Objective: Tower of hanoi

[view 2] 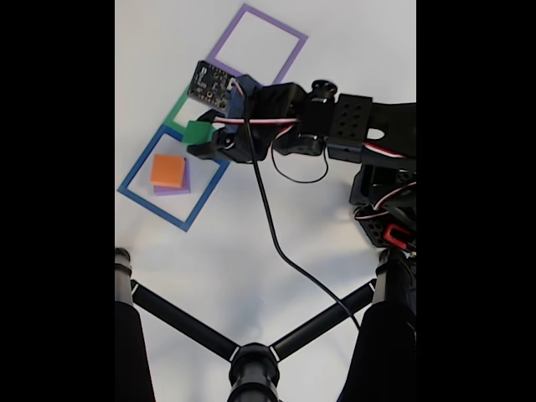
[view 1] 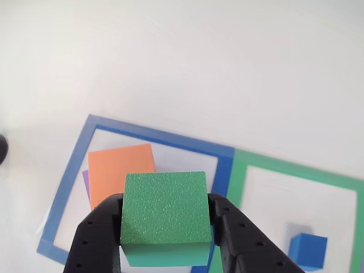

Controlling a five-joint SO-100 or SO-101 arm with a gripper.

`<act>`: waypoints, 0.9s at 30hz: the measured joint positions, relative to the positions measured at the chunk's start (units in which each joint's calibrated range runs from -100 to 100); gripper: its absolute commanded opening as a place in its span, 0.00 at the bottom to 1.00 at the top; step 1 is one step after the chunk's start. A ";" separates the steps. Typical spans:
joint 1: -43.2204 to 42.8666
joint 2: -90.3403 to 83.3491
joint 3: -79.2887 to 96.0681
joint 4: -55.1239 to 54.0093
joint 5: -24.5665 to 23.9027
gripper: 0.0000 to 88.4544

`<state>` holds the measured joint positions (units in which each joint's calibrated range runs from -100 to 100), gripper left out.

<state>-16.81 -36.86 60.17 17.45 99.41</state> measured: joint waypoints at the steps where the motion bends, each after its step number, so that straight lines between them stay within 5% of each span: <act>1: -0.58 2.02 1.63 -4.75 0.00 0.05; 11: -2.72 18.05 4.39 -34.11 -0.20 0.05; 27: -4.76 28.13 4.30 -46.22 -0.20 0.05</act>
<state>-21.57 -8.73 64.47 -28.77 99.22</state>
